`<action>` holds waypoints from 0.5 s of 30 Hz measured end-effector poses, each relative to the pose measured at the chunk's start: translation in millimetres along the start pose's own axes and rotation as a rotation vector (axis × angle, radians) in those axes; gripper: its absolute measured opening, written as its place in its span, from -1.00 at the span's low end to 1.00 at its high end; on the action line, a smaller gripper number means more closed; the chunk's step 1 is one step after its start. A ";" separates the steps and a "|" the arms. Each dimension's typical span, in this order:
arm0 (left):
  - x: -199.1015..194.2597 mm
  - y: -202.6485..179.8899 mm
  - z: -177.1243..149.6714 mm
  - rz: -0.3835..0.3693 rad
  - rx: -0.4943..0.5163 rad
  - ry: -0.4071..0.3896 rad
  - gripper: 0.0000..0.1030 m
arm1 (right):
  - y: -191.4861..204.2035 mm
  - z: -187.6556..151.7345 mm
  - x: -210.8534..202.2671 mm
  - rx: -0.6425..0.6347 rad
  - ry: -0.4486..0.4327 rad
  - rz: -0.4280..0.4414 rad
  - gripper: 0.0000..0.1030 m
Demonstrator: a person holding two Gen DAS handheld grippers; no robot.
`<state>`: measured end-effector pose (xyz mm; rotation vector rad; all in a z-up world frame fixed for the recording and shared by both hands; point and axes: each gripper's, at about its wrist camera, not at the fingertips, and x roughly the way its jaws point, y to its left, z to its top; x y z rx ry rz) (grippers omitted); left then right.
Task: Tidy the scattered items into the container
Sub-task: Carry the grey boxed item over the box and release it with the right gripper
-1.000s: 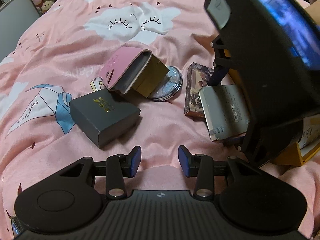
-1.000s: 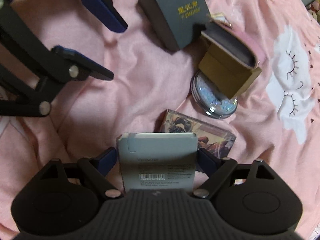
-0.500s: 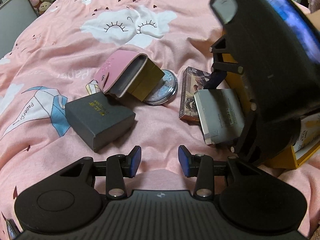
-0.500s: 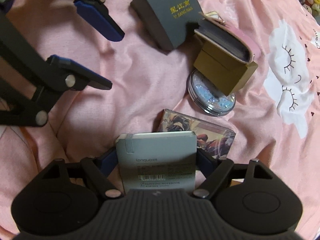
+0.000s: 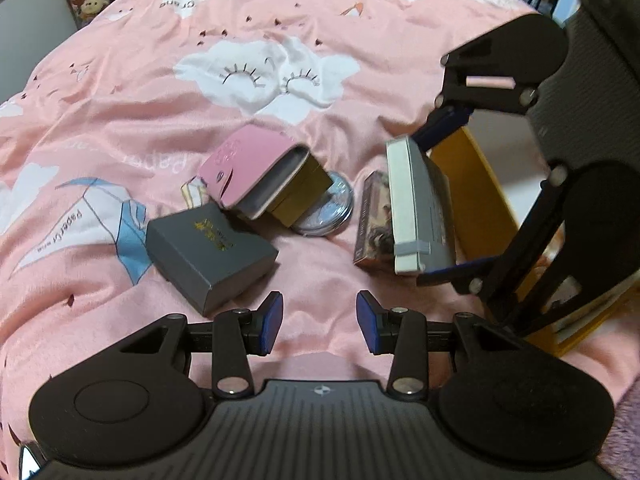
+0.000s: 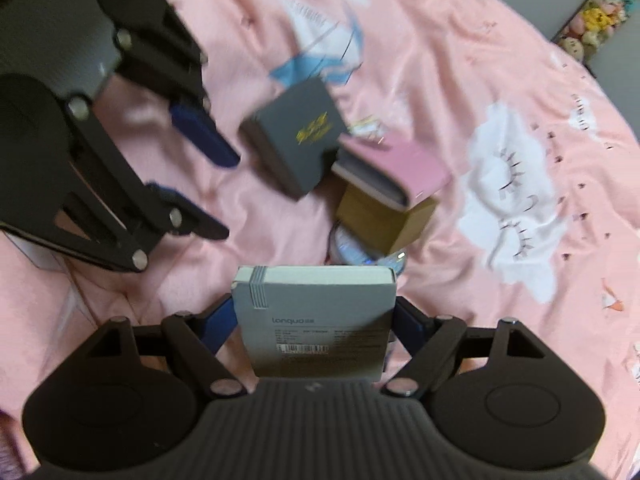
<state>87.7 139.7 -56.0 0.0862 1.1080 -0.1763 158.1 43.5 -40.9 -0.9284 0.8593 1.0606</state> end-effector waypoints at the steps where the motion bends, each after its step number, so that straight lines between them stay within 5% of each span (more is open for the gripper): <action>1: -2.5 0.1 1.2 -0.004 0.005 -0.006 -0.08 | -1.8 1.8 -9.2 0.005 -0.017 -0.005 0.61; 9: -7.4 -11.1 12.5 -0.026 0.076 -0.023 -0.08 | -17.9 -11.2 -79.9 0.059 -0.073 -0.063 0.62; 15: 4.6 -22.9 25.3 -0.110 0.099 -0.010 -0.07 | -26.5 -47.4 -83.4 0.066 0.032 -0.144 0.62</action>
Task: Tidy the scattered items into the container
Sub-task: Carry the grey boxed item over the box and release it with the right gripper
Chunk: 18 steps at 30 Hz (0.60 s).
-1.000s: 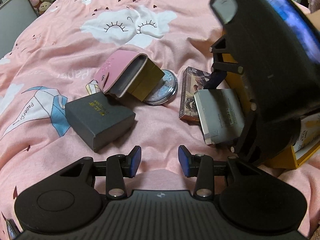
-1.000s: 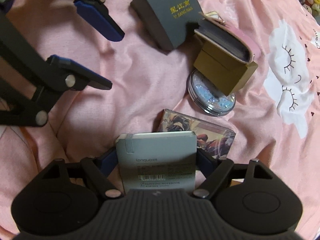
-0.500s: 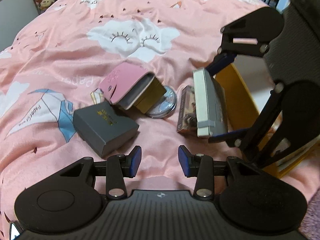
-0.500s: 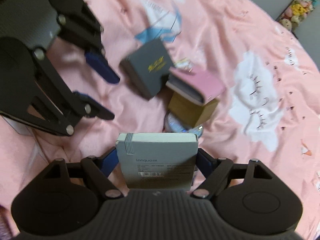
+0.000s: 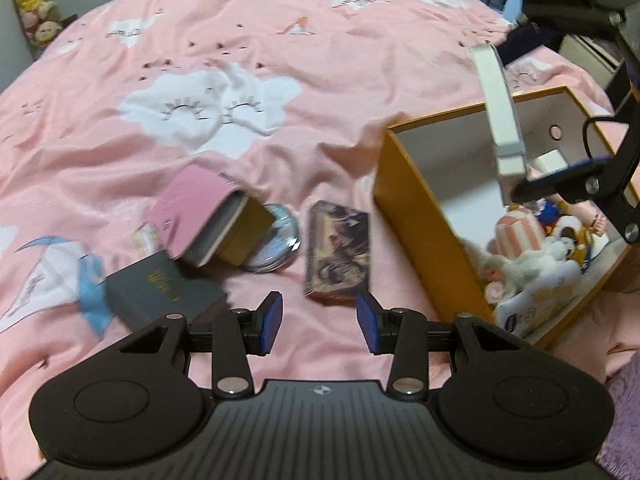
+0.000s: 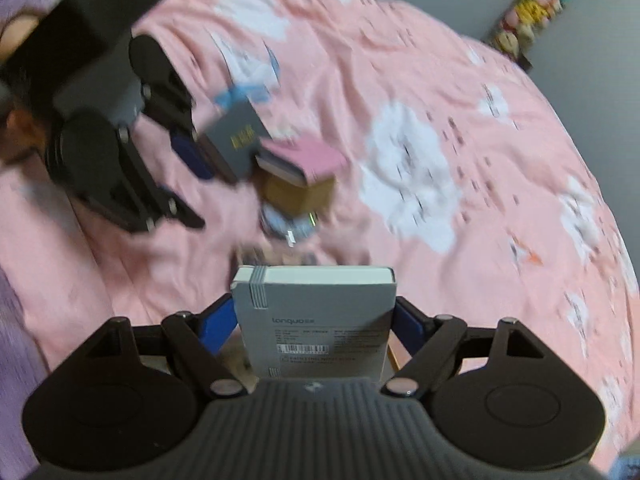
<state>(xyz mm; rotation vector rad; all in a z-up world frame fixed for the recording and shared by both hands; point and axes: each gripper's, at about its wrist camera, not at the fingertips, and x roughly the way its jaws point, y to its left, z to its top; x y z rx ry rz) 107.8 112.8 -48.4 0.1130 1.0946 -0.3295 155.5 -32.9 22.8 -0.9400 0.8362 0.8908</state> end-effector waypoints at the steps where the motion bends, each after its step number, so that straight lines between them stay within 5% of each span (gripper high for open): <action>1: 3.7 -1.3 2.6 -0.006 0.001 0.004 -0.07 | -1.5 -7.2 3.7 -0.002 0.024 -0.005 0.62; 8: 31.8 -7.4 14.8 -0.009 0.020 0.041 -0.07 | 3.1 -46.2 29.4 -0.074 0.101 -0.053 0.62; 18: 66.8 -5.3 21.6 -0.007 -0.012 0.079 0.06 | 22.0 -52.0 67.8 -0.211 0.093 -0.081 0.62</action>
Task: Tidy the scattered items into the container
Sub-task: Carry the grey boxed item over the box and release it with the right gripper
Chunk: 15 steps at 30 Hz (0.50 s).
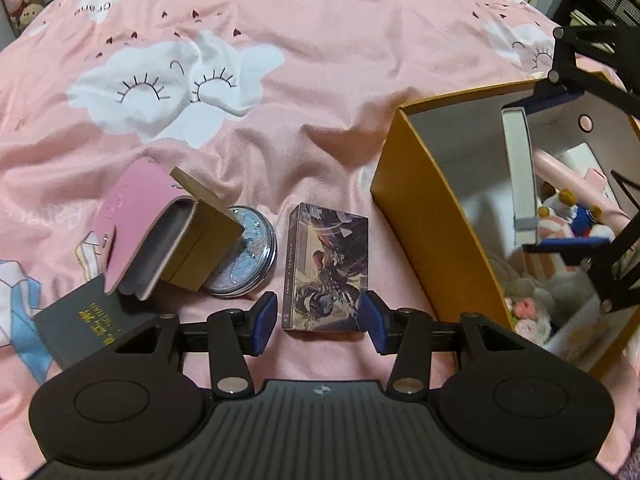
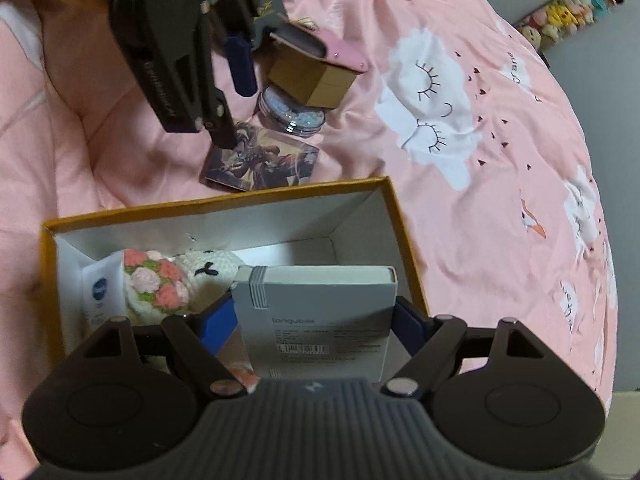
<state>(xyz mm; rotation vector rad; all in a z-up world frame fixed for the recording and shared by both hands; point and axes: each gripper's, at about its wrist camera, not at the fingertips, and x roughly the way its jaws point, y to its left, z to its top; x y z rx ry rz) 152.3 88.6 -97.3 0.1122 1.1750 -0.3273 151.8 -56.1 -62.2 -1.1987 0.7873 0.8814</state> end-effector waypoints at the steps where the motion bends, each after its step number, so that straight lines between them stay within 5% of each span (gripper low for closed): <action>1: 3.1 0.5 1.2 0.002 -0.002 0.005 0.08 | 1.2 -0.1 4.3 -0.010 0.001 -0.004 0.62; 15: 41.7 7.3 8.4 -0.018 -0.060 0.119 0.18 | 1.5 -7.5 41.7 -0.006 0.006 -0.016 0.62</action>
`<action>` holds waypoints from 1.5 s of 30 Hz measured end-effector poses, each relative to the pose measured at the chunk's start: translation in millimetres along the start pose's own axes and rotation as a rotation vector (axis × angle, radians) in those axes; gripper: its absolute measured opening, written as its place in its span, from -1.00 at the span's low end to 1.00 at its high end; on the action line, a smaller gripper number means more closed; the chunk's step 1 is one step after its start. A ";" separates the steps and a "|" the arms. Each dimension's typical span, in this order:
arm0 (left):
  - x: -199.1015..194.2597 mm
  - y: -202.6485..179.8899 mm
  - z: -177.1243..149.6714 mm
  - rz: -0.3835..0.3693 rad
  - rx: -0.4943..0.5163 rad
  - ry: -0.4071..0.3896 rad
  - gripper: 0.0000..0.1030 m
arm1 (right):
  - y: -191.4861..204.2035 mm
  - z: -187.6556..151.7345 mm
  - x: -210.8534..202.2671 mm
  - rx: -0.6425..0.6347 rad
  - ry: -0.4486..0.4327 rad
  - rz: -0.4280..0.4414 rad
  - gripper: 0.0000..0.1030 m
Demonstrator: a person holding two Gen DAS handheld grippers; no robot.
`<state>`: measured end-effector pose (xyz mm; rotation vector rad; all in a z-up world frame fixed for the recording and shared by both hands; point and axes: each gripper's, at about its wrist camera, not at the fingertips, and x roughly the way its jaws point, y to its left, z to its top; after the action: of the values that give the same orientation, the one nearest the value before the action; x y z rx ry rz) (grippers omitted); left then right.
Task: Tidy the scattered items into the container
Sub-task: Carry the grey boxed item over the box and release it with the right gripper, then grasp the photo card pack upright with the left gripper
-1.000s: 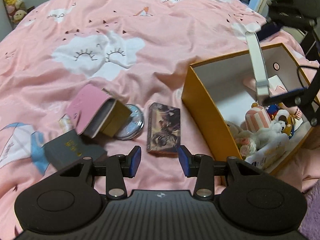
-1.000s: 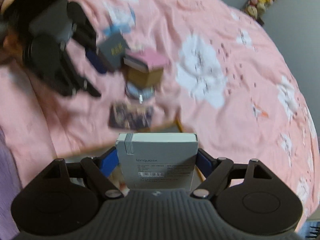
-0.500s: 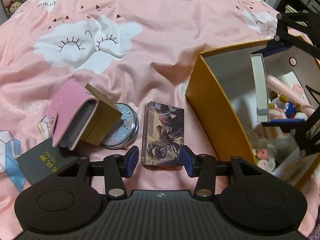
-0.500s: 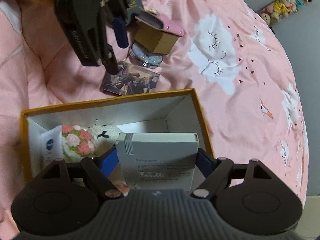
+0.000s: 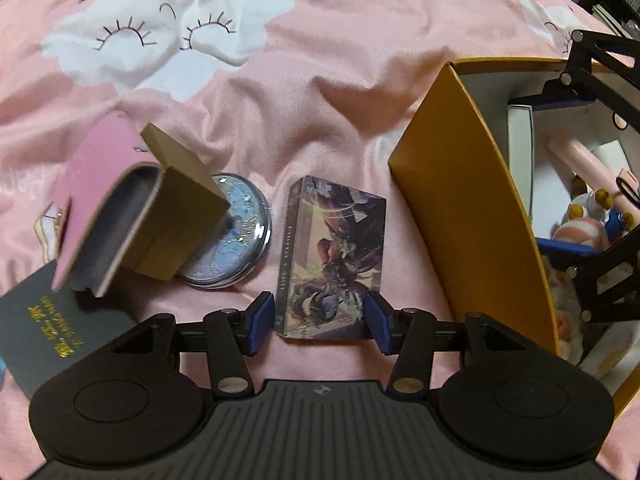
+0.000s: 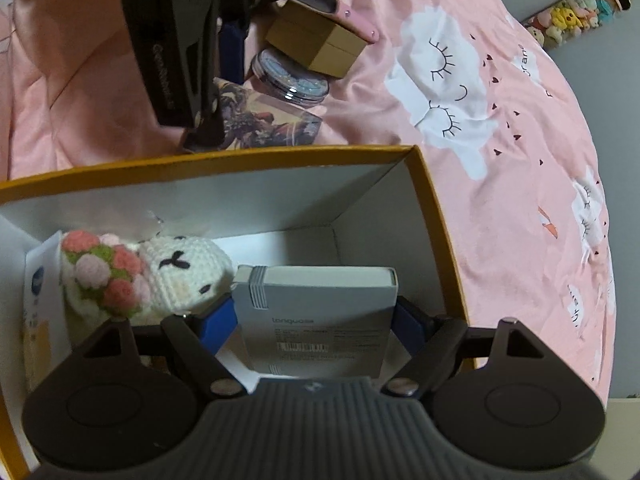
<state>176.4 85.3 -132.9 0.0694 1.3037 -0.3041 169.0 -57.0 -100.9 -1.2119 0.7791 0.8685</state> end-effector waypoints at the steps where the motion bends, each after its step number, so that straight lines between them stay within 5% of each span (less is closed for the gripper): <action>1: 0.2 -1.6 0.8 0.007 0.001 0.002 0.19 | -0.8 0.6 1.1 0.006 -0.002 0.002 0.62; 15: 9.0 -51.6 -6.8 0.197 0.229 -0.042 0.39 | -2.7 -12.4 -6.7 0.019 -0.020 -0.013 0.64; 17: 10.5 -52.1 -5.7 0.196 0.228 -0.040 0.39 | -4.9 -16.7 -6.8 0.033 0.007 -0.002 0.55; 22: 13.5 -50.8 -5.3 0.187 0.210 -0.038 0.32 | -12.6 -30.3 8.4 0.098 0.102 0.015 -0.28; 31: 13.1 -54.3 -9.0 0.191 0.212 -0.047 0.32 | -18.1 -30.7 35.4 0.189 0.112 0.077 -0.51; 38: 1.4 -57.5 -13.7 0.184 0.199 -0.059 0.20 | -19.2 -37.9 32.6 0.230 0.089 0.077 -0.61; 40: -6.1 -58.6 -17.0 0.170 0.205 -0.069 -0.21 | -20.7 -39.0 27.6 0.241 0.085 0.047 -0.60; 45: -18.7 -65.6 -18.0 0.145 0.199 -0.077 -0.37 | -18.7 -41.2 4.9 0.242 0.055 -0.024 -0.47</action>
<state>138.2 29.8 -112.0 0.3162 1.1821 -0.3081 185.8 -99.1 -104.5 -1.0313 0.8851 0.7012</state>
